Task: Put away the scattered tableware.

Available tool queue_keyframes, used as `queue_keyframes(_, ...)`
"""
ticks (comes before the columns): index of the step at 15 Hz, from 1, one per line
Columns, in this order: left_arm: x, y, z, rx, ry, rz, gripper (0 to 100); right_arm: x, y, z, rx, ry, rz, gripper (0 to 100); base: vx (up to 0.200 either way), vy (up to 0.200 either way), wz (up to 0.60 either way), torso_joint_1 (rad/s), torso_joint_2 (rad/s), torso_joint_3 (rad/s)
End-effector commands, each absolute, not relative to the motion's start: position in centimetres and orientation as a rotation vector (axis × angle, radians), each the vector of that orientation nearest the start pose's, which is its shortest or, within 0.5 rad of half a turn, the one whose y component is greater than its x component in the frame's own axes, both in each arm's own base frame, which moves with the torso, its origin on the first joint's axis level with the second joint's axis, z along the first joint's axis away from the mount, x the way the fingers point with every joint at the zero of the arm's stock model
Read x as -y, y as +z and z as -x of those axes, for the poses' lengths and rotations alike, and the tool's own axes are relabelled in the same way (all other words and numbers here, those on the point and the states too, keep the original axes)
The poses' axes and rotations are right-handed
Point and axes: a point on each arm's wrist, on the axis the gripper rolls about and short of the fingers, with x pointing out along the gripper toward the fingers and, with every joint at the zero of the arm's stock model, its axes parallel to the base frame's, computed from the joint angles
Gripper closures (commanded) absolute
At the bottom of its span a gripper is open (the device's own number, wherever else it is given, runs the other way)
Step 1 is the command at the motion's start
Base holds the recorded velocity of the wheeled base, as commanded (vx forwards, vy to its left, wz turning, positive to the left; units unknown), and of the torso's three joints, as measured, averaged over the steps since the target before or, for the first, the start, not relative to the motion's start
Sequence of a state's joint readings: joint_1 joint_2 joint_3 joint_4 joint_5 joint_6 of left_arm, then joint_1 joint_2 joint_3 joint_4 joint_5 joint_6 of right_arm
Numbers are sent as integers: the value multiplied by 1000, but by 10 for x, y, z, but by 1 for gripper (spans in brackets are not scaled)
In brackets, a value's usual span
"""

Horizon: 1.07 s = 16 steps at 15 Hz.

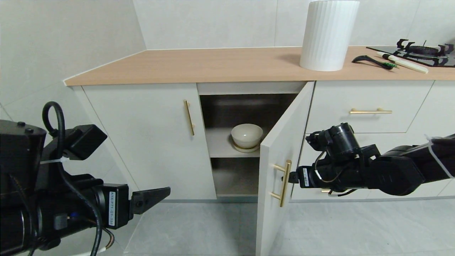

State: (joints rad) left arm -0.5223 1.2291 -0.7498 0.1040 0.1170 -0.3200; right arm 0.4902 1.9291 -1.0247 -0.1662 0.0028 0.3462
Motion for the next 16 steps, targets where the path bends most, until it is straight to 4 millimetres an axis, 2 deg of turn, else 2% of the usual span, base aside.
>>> queue_keyframes(1,85,213,-152,-610,-297,124,0,-168,112,-312,-799,319,-134,0,0,0,0,0,0,0)
queue_keyframes(6,85,212,-153,-614,-293,121,0,-173,108,-319,-799,304,-173,0,0,0,0,0,0,0)
queue_keyframes(12,85,212,-152,-612,-296,120,0,-190,101,-332,-776,285,-308,0,200,0,0,3,6,2)
queue_keyframes(16,84,213,-151,-608,-297,122,0,-195,101,-341,-770,256,-401,0,0,0,0,0,0,0)
